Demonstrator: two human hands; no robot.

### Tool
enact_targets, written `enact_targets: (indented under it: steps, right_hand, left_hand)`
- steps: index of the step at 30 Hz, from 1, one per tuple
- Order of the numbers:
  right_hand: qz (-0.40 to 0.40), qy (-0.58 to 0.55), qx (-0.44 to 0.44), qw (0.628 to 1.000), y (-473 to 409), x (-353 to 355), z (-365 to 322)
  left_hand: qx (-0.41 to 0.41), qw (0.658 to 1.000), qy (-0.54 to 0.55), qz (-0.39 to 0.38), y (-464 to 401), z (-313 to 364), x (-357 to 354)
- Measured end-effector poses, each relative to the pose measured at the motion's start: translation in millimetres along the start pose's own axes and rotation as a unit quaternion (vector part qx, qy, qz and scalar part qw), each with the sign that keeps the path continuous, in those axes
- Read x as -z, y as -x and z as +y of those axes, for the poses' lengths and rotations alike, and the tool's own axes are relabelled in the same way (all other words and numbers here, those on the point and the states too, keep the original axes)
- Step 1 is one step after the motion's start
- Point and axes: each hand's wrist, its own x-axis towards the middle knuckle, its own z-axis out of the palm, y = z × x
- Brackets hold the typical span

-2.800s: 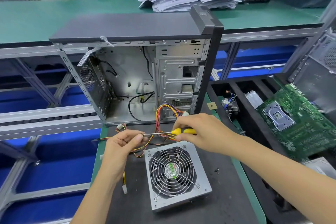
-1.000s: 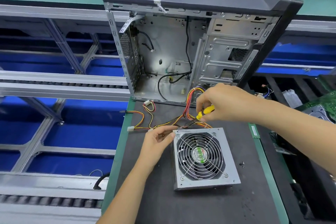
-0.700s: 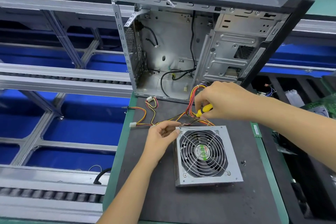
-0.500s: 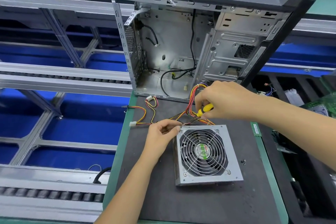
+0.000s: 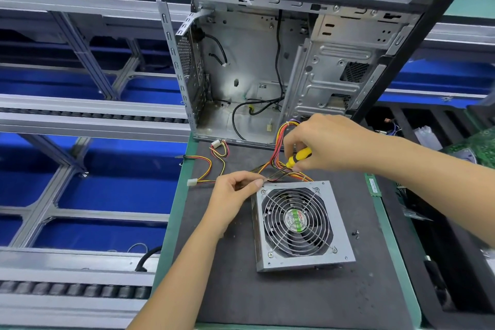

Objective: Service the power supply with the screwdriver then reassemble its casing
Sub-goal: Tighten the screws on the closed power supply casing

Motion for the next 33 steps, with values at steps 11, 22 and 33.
enact_targets:
  steps: [11,22,33]
  right_hand:
    - [0.017,-0.010,-0.004,1.000,2.1,-4.8,2.4]
    - [0.013,-0.014,0.001,1.000,1.7,-3.5,2.5]
    - [0.004,-0.012,0.004,1.000,0.6,-1.7,0.4]
  left_hand:
    - [0.001,1.000,0.005,-0.012,-0.3,-1.7,4.1]
    - [-0.022,0.999,-0.036,-0.011,0.2,-0.1,3.4]
    - [-0.077,0.990,-0.112,0.022,3.1,0.7,1.2]
